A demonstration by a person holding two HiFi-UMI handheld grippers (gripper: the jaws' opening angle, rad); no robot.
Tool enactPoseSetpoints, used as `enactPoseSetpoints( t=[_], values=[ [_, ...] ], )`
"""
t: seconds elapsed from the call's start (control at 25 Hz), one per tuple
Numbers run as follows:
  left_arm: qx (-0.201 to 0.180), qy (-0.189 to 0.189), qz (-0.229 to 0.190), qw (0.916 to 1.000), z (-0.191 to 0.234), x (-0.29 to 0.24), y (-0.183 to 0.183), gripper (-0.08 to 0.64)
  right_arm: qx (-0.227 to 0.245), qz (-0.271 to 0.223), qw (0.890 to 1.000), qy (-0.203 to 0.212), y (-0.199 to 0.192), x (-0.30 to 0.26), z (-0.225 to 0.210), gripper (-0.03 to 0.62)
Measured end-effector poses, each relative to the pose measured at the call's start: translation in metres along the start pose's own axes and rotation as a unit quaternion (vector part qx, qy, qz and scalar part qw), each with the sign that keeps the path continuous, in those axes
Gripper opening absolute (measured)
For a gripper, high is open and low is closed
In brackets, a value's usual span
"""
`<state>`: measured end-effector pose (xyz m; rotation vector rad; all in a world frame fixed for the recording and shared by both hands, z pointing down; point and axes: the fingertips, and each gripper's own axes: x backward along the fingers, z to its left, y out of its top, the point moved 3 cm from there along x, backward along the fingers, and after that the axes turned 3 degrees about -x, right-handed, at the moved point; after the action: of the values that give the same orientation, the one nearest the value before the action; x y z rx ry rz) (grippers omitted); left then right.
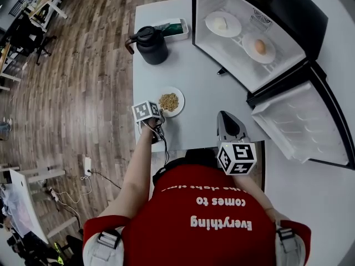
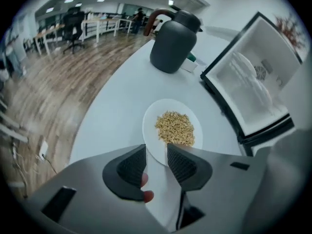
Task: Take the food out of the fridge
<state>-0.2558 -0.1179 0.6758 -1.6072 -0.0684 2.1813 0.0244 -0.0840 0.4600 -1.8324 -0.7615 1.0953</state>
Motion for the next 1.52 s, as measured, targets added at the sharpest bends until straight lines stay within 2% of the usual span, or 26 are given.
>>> enactPoseSetpoints(
  t=[0.08,0.16,0.28,0.32,0.36,0.44,0.56,0.64,0.68,0.76,0.88,1.04,1.24,1.44,1.52],
  values=[
    [-0.070,0.055,-0.026,0.9957,0.002,0.011,0.008,0.121,0.002,0.001,1.000,0.004,0.001,-0.001,0.002,0.015],
    [-0.117,0.095,-0.068,0.9863,0.002,0.027,0.020,0.121,0.005,0.003,1.000,0.006,0.001,-0.002,0.003,0.015],
    [-0.123,0.088,-0.147,0.9774,-0.012,0.055,0.038,0.119,0.006,0.003,1.000,0.007,0.001,-0.003,0.002,0.015],
    [-0.128,0.080,-0.183,0.9716,-0.020,0.067,0.045,0.104,0.006,0.002,1.000,0.007,0.002,-0.003,0.002,0.015],
    [-0.140,0.075,-0.222,0.9621,-0.030,0.081,0.051,0.070,0.006,0.000,1.000,0.007,0.003,-0.002,0.002,0.015],
    [-0.186,0.071,-0.299,0.9334,-0.053,0.112,0.062,0.009,0.006,-0.003,1.000,0.007,0.004,0.001,0.003,0.015],
    [-0.257,0.066,-0.384,0.8843,-0.090,0.154,0.070,0.009,0.007,-0.007,1.000,0.006,0.004,0.004,0.003,0.015],
    [-0.279,0.060,-0.428,0.8574,-0.112,0.179,0.073,0.009,0.006,-0.010,1.000,0.004,0.005,0.006,0.002,0.015],
    [-0.281,0.054,-0.447,0.8472,-0.122,0.190,0.073,0.008,0.006,-0.011,1.000,0.004,0.005,0.007,0.002,0.015],
    [-0.278,0.036,-0.476,0.8337,-0.137,0.211,0.072,0.008,0.005,-0.015,1.000,0.003,0.006,0.009,0.002,0.015],
    [-0.273,0.007,-0.497,0.8238,-0.155,0.231,0.066,0.008,0.003,-0.017,1.000,0.002,0.007,0.012,0.003,0.015],
    [-0.283,-0.028,-0.488,0.8254,-0.169,0.235,0.058,0.006,0.002,-0.018,1.000,0.002,0.006,0.013,0.005,0.015],
    [-0.300,-0.033,-0.487,0.8198,-0.175,0.235,0.052,0.008,0.002,-0.018,1.000,0.000,0.005,0.014,0.004,0.015],
    [-0.298,-0.050,-0.482,0.8225,-0.183,0.237,0.049,0.008,0.005,-0.015,1.000,0.002,0.006,0.016,0.006,0.015],
    [-0.291,-0.071,-0.474,0.8283,-0.189,0.236,0.049,0.008,0.006,-0.013,1.000,0.004,0.006,0.017,0.008,0.015]
  ],
)
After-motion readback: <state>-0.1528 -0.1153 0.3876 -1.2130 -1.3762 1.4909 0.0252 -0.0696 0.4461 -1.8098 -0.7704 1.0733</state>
